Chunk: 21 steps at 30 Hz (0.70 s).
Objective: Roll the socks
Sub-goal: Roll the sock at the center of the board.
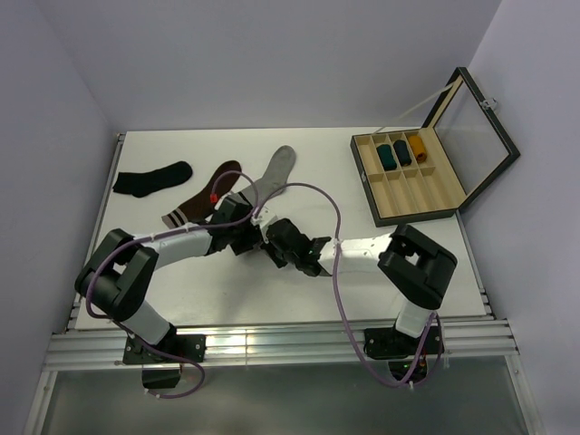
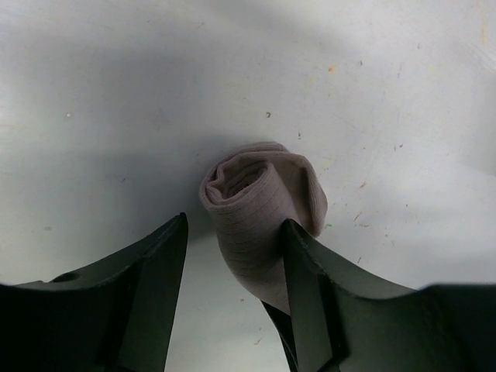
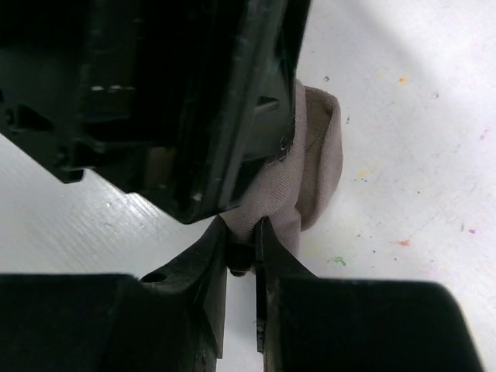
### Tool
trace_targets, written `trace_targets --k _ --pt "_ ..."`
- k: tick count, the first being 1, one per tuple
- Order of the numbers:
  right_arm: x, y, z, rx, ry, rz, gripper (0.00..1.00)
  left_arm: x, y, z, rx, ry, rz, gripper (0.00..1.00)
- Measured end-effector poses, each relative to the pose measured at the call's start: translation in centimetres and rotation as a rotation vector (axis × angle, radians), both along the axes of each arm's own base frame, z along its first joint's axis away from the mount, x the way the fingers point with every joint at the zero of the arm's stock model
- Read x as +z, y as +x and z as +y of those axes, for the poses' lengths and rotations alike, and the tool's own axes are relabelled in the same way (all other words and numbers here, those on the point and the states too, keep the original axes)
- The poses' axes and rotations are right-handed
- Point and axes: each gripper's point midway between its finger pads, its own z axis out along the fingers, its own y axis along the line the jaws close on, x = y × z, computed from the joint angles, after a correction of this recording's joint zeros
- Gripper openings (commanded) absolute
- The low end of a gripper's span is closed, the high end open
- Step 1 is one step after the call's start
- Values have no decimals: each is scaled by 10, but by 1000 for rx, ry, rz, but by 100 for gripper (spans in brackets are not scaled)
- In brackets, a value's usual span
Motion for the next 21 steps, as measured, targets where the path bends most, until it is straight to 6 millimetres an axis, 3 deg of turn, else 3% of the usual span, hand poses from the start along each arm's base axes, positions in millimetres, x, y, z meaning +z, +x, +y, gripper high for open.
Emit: trace_targets --k 12,21 --pt "2 -1 -2 20 138 177 0 3 -10 15 66 -11 -10 83" --pt "6 2 -11 15 297 389 0 10 -15 24 111 -48 -54 82"
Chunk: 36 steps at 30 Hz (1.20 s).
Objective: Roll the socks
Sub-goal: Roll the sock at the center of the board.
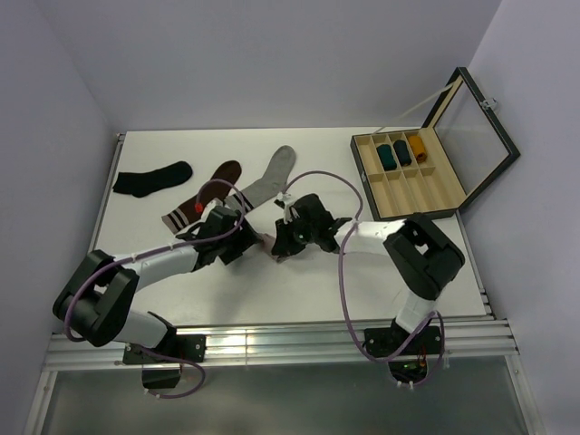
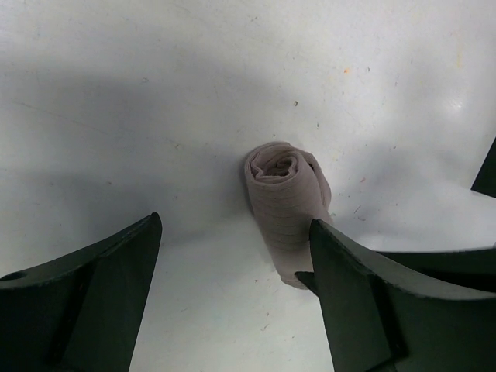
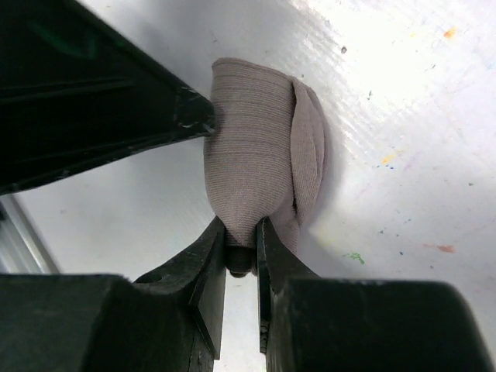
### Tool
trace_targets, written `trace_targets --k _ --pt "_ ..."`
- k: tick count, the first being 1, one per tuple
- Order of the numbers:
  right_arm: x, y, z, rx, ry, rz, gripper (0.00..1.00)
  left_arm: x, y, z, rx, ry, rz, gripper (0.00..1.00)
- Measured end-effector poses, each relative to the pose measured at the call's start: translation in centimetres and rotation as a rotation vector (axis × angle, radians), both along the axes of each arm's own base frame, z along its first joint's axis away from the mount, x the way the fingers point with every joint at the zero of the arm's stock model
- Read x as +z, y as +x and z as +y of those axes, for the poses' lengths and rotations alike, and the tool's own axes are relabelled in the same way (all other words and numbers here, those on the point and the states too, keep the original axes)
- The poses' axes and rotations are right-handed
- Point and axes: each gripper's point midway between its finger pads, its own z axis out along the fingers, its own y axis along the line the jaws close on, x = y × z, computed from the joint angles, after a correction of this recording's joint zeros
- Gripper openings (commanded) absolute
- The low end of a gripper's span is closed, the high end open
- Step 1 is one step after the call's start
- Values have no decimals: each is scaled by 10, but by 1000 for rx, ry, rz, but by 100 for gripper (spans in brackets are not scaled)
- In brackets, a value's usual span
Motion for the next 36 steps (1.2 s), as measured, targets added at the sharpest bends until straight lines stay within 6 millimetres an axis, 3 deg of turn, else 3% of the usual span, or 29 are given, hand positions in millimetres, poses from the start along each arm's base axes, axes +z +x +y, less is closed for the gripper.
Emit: trace_targets --k 11,17,26,36 --pt "-8 3 -3 8 209 325 0 9 9 -11 -10 -65 -54 76" --pt "-9 5 -2 4 275 434 0 -2 9 -15 -21 -67 -31 71" --pt "-9 7 -2 -15 321 549 0 -7 14 -21 -26 -82 -34 64" --pt "-12 9 -4 -38 346 638 0 -9 18 -25 -31 -97 -46 63"
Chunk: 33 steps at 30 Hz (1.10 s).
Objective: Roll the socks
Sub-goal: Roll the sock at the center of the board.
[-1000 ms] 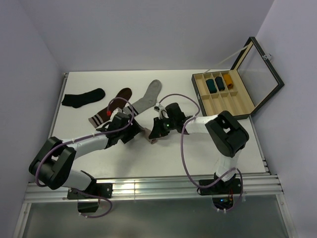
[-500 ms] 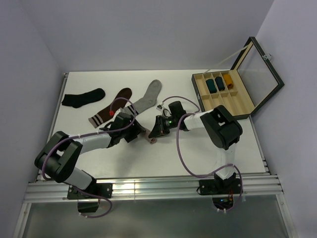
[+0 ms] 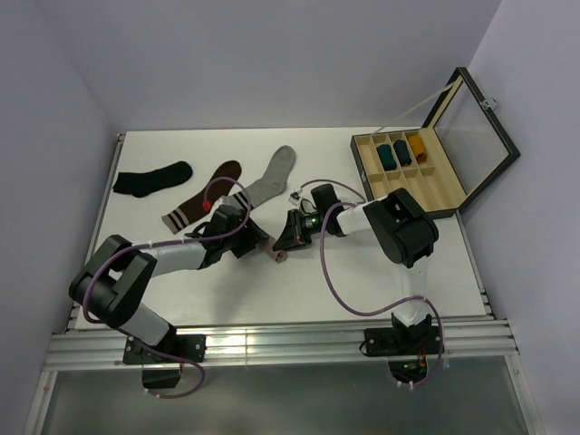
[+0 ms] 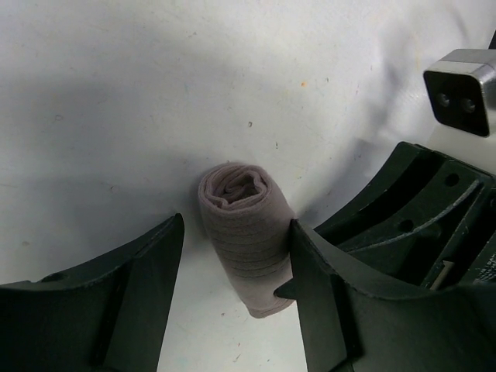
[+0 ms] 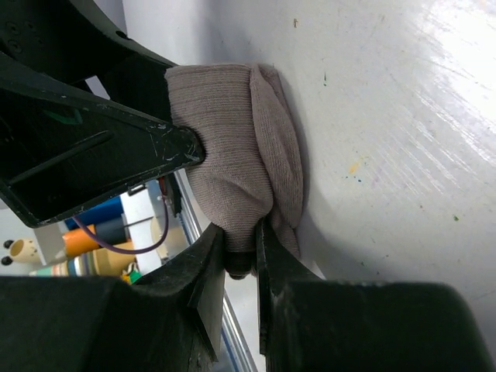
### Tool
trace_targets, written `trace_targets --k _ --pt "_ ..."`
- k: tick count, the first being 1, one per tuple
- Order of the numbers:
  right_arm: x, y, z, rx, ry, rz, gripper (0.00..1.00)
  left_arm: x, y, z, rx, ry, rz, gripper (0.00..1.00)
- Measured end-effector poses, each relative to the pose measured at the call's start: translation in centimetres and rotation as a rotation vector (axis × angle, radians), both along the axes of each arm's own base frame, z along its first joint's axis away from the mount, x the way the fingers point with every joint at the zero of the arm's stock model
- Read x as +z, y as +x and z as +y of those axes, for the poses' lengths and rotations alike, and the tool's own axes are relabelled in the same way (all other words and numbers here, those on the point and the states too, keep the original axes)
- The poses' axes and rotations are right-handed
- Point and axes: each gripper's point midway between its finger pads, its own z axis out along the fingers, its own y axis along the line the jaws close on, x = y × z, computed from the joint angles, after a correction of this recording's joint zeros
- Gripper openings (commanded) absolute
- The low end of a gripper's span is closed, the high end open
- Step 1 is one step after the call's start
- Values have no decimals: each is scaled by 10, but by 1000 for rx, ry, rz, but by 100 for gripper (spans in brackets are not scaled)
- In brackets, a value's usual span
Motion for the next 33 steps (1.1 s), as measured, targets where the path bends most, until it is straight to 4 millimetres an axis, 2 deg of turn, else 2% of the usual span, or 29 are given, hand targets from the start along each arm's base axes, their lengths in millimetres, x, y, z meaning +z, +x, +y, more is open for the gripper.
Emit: trace_targets --k 4,7,11,15,17,19,23,28,30,33 --pt "-1 0 -1 -5 4 27 0 0 4 -3 -2 -5 0 60" --pt "-2 0 -1 -7 4 37 2 -2 8 -6 1 -4 8 52" --pt "-2 1 -1 -10 -2 42 6 -5 10 -9 11 -6 23 34" --pt "-1 2 -2 -15 -13 29 15 -4 12 -9 17 1 28 23" --pt "0 4 -3 -25 -29 -6 25 -5 12 -9 16 7 36 16" --pt "2 4 -5 -44 -65 -74 36 -5 13 -11 9 16 42 13" --pt "8 4 -9 -82 -164 -244 47 -4 14 -16 -14 44 55 10" --pt "18 1 -11 -107 -324 -504 51 -3 11 -14 -50 104 77 10" --pt "23 -2 -10 -112 -370 -604 58 -2 10 -13 -63 125 85 10" --pt "31 -8 -12 -120 -432 -748 62 -2 7 -10 -80 158 102 10"
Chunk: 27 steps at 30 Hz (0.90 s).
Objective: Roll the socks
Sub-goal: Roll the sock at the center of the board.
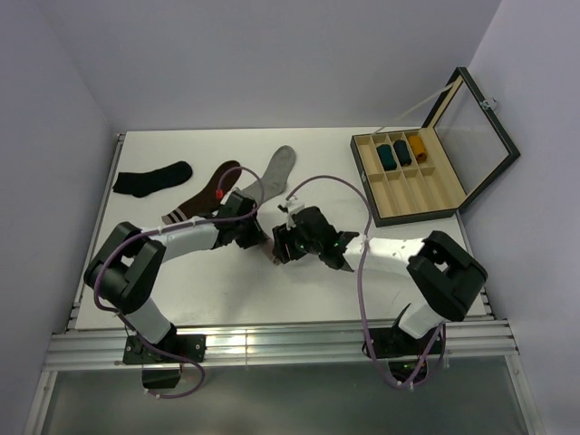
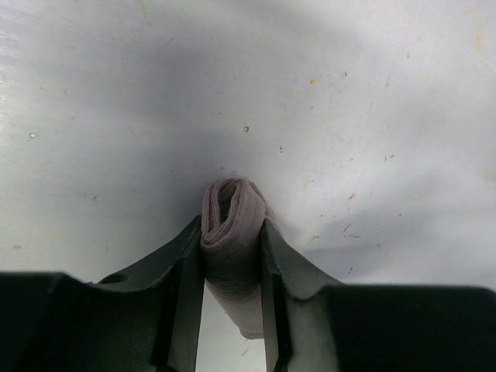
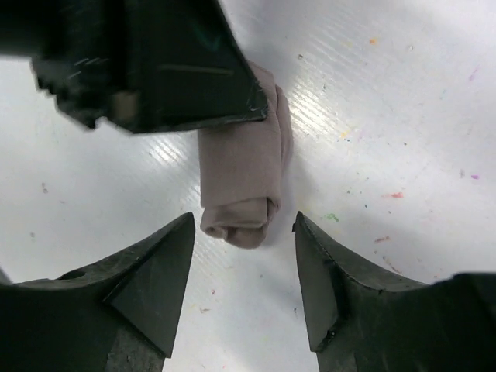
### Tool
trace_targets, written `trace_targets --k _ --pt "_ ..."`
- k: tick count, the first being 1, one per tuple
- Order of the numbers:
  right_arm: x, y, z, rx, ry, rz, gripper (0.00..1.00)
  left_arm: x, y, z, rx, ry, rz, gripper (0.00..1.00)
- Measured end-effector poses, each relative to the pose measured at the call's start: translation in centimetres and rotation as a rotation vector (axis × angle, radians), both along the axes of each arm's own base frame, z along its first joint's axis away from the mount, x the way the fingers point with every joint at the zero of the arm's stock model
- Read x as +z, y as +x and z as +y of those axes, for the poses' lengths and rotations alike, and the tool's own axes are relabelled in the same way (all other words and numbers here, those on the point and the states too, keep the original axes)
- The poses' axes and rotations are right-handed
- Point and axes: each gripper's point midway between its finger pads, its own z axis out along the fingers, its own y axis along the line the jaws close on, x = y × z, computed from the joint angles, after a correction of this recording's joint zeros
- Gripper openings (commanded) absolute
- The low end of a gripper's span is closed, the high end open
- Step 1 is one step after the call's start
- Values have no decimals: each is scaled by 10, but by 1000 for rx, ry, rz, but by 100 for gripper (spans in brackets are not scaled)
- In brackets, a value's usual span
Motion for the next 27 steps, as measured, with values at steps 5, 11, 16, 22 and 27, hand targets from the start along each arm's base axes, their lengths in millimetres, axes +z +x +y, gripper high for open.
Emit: trace_targets --k 5,11,16,22,27 --pt "13 -5 1 11 -76 -179 66 0 -1 1 -23 39 26 10" --pt "16 -9 14 43 -148 -317 68 -1 1 0 -47 72 50 10" --pt "0 -18 25 87 -227 -364 69 -1 1 0 -60 88 61 10" --pt "-10 -13 31 95 -304 -415 70 -1 0 1 -65 94 65 10" --pt "-12 -8 32 88 -336 -441 70 -1 0 1 -66 96 68 10"
